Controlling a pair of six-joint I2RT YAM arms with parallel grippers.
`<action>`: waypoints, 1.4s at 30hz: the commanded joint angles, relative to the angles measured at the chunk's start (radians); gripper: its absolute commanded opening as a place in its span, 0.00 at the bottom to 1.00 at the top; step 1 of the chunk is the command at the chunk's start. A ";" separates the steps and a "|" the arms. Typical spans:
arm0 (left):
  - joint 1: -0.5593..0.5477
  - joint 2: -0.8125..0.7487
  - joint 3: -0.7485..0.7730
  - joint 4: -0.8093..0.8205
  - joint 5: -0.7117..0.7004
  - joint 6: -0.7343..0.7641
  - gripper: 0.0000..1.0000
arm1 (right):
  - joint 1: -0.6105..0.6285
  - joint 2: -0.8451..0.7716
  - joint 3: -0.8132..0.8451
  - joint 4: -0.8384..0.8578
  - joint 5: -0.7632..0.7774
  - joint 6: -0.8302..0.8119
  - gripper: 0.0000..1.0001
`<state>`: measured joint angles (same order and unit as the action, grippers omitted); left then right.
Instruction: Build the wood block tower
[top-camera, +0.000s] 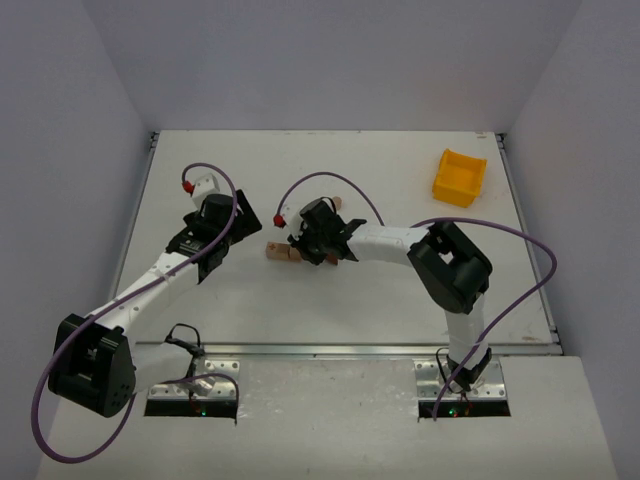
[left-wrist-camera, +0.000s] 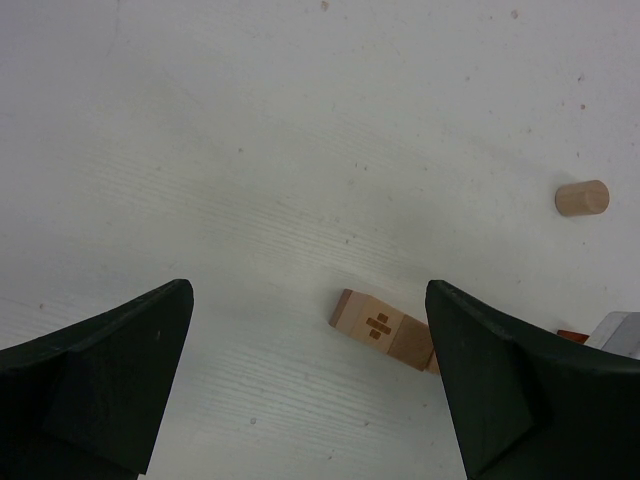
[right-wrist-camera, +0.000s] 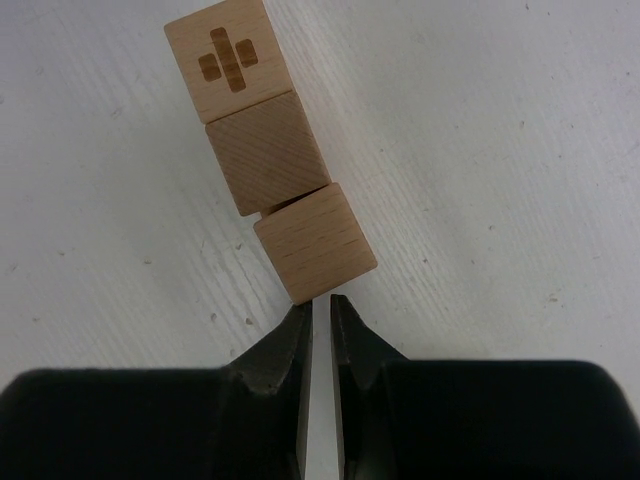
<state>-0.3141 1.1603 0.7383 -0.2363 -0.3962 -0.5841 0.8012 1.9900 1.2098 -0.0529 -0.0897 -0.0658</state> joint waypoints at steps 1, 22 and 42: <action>0.009 -0.028 0.021 0.034 0.005 0.000 1.00 | 0.009 -0.046 0.008 0.041 -0.016 0.009 0.13; 0.009 -0.037 0.018 0.034 0.010 0.000 1.00 | 0.022 -0.042 0.020 0.039 -0.008 0.001 0.14; 0.009 -0.037 0.015 0.040 0.013 0.000 1.00 | 0.023 -0.059 -0.008 0.034 0.111 -0.027 0.14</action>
<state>-0.3141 1.1507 0.7383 -0.2356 -0.3836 -0.5841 0.8162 1.9870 1.2039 -0.0532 -0.0169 -0.0824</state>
